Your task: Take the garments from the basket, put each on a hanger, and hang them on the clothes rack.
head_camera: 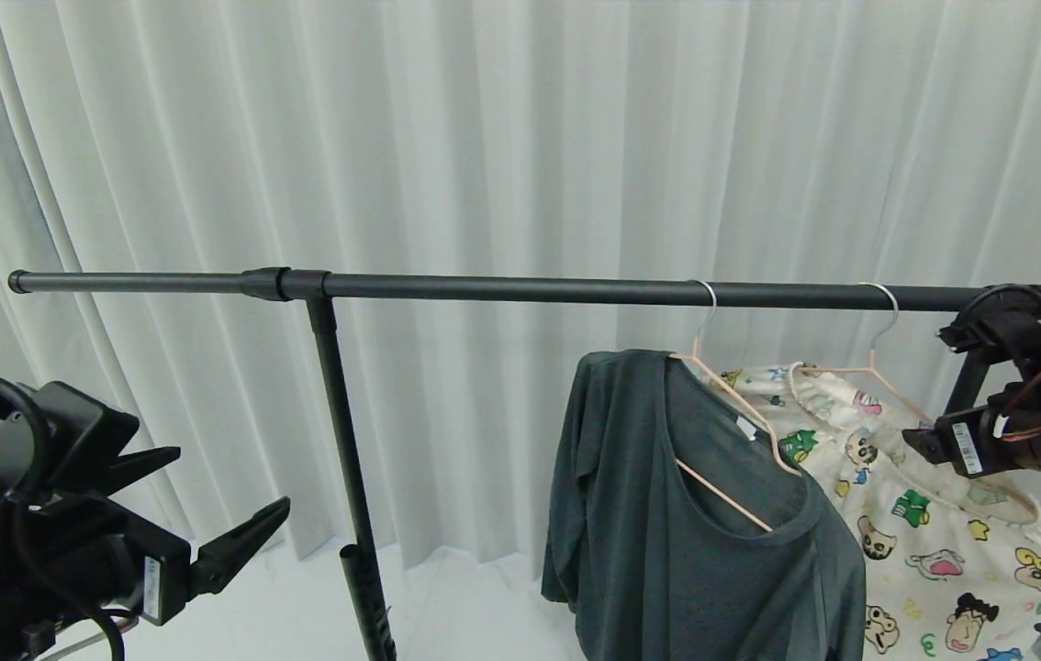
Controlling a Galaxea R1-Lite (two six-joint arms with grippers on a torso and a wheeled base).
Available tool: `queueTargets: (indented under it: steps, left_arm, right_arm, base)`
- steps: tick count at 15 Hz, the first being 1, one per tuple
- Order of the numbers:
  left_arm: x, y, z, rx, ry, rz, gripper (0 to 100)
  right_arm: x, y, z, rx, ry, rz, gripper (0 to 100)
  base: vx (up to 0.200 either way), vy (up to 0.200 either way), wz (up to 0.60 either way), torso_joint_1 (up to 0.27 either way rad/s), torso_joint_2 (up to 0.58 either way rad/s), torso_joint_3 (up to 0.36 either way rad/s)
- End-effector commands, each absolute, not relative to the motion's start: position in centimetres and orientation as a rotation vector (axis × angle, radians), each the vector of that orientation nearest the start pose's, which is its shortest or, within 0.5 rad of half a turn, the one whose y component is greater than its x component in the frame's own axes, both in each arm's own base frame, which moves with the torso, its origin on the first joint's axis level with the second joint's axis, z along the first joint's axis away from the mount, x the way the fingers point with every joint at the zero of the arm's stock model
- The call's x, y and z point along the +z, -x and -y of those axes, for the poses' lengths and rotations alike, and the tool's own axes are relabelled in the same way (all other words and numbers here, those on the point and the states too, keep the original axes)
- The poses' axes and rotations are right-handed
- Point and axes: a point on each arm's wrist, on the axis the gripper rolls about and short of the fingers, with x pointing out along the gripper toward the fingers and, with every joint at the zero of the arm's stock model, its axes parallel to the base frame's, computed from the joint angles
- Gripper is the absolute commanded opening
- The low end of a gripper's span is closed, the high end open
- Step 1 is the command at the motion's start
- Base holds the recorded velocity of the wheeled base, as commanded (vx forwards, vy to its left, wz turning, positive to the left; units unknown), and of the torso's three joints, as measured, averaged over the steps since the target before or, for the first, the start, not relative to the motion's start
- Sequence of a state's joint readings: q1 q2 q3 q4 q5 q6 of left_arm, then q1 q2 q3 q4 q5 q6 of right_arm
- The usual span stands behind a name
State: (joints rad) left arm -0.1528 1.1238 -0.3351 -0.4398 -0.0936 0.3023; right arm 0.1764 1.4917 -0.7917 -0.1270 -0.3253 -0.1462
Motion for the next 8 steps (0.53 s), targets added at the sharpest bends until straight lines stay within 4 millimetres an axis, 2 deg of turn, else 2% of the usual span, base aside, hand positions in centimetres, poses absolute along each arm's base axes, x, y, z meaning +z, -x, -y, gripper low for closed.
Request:
queueTargets:
  steps: [1,5,8]
  left_arm:
    - [16.8,-14.4,1.7,-0.246,-0.3,-0.306,100]
    - [17.1,-14.4,0.4,-0.152,-0.288,-0.29,100]
    - [16.8,-14.3,-0.3,-0.067,-0.287,-0.307,100]
  right_arm:
    - [21.7,-21.1,-3.7,-0.09,0.216,-0.446,100]
    - [23.4,-16.8,-2.7,-0.085,0.176,-0.336,100]
    - [22.3,-13.6,-2.0,-0.097,0.196,-0.32,100]
  base:
    - [0.0,0.0,0.0,0.0,0.0,0.0]
    - [0.0,0.0,0.0,0.0,0.0,0.0]
    - [0.0,0.0,0.0,0.0,0.0,0.0]
